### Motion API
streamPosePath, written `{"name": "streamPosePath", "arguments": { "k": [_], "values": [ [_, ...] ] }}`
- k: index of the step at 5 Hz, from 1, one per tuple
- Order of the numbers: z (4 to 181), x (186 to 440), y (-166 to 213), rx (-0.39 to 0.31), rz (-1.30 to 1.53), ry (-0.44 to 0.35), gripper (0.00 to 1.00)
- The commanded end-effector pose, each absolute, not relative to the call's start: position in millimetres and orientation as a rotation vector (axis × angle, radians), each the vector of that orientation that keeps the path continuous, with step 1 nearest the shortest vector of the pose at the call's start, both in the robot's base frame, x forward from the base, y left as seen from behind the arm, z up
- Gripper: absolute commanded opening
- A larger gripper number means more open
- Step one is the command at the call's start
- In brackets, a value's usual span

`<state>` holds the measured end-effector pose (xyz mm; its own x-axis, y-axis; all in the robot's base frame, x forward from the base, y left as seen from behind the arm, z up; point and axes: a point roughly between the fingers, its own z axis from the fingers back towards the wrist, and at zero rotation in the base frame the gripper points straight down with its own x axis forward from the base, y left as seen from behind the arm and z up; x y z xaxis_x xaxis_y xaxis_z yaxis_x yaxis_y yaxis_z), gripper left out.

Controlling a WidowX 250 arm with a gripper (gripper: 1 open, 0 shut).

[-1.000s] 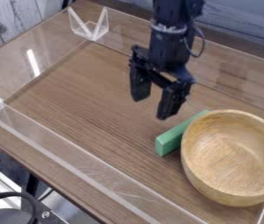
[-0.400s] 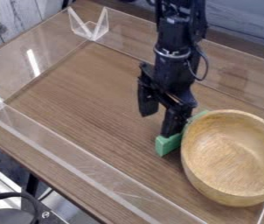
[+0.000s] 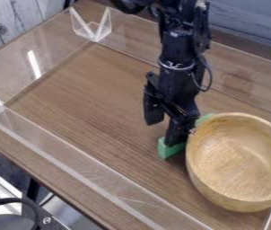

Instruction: Put the green block in the brown bowl

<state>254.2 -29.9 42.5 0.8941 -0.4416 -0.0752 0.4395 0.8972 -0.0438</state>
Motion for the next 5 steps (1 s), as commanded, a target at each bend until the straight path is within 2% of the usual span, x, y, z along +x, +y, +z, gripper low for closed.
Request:
{"name": "streamPosePath", "arguments": {
  "k": [1,5],
  "values": [
    [42.6,261,-33,-0.033,-0.471,0.040,1.00],
    [22.8,266,-38,-0.057,-0.503,0.004,1.00]
  ]
}}
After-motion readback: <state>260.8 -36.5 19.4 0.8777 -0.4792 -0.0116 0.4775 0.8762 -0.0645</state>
